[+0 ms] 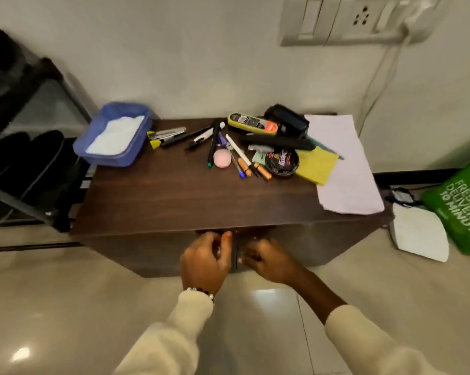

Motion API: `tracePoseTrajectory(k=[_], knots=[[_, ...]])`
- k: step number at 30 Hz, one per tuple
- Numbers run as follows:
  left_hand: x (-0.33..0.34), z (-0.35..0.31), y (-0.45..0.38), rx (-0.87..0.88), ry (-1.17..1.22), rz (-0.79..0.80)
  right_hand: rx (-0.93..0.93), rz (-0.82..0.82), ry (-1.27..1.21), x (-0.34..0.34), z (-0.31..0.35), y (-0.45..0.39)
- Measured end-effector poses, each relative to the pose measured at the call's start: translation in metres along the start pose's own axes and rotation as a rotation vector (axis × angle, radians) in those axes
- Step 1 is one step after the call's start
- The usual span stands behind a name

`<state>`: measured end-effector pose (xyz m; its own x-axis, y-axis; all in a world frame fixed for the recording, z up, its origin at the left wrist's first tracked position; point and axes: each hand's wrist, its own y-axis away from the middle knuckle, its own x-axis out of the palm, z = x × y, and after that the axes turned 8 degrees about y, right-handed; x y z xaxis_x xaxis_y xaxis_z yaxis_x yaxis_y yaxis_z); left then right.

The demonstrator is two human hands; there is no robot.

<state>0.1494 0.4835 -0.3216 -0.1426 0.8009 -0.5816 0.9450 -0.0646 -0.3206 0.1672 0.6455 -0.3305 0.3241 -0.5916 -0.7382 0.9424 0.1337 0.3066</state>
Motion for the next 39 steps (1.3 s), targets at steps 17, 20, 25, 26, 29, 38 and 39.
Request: tracePoseTrajectory(k=[17,20,25,26,29,38,39], knots=[[0.003,0.029,0.026,-0.365,0.493,-0.066,0.099,0.132,0.015,0.03,0.042,0.018],[-0.007,0.038,0.035,-0.345,0.561,-0.032,0.124,0.176,-0.076,0.028,0.051,0.019],[-0.016,0.029,0.053,-0.405,0.582,-0.108,0.205,0.285,-0.042,0.008,0.037,0.038],[-0.018,0.024,0.055,-0.419,0.553,-0.123,0.22,0.242,-0.049,0.007,0.034,0.041],[-0.025,0.016,0.058,-0.478,0.478,-0.111,0.177,0.104,-0.127,0.013,0.033,0.047],[-0.098,0.062,0.117,-0.48,0.472,-0.107,-0.094,0.451,-0.207,0.053,0.105,0.062],[-0.106,0.067,0.119,-0.475,0.427,-0.075,-0.111,0.45,-0.177,0.063,0.114,0.063]])
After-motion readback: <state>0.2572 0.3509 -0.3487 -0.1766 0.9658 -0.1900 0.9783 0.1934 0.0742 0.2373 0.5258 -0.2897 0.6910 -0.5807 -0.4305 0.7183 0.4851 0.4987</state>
